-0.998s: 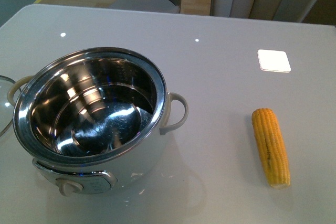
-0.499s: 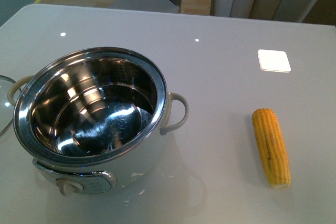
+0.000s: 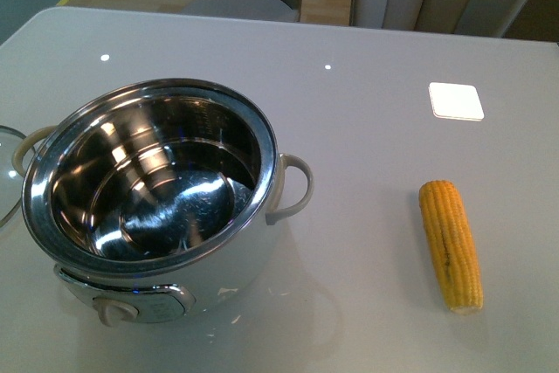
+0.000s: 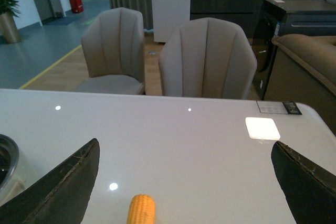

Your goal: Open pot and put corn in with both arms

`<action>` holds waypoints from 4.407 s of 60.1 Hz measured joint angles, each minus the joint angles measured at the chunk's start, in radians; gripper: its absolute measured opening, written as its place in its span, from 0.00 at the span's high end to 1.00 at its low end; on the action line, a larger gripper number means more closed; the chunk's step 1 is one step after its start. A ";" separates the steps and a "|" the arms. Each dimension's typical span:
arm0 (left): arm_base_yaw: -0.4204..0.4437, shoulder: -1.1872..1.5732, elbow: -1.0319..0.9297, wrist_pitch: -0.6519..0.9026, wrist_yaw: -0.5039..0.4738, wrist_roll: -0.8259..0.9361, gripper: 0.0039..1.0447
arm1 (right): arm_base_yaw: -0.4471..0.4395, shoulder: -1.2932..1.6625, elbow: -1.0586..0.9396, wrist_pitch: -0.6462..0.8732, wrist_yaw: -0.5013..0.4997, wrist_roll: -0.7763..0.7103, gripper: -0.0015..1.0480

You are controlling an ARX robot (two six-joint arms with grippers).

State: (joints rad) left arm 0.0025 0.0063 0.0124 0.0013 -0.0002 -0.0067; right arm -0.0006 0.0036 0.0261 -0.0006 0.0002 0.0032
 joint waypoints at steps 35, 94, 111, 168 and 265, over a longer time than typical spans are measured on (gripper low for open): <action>0.000 -0.001 0.000 -0.001 0.000 0.002 0.06 | 0.060 0.656 0.208 -0.347 0.043 0.271 0.08; 0.000 -0.001 0.000 -0.001 0.000 0.002 0.06 | 0.208 2.068 0.750 0.167 0.087 0.187 0.08; 0.000 -0.001 0.000 -0.001 0.000 0.002 0.06 | 0.217 2.231 0.858 0.162 0.099 0.186 0.15; 0.000 -0.001 0.000 -0.001 0.000 0.002 0.06 | 0.295 1.691 0.797 0.114 -0.169 0.339 0.78; 0.000 -0.001 0.000 -0.001 0.000 0.002 0.06 | 0.683 2.130 1.171 0.160 -0.291 0.769 0.37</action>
State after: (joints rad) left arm 0.0021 0.0051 0.0124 0.0006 -0.0002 -0.0048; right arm 0.6827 2.1334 1.1969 0.1596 -0.2909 0.7723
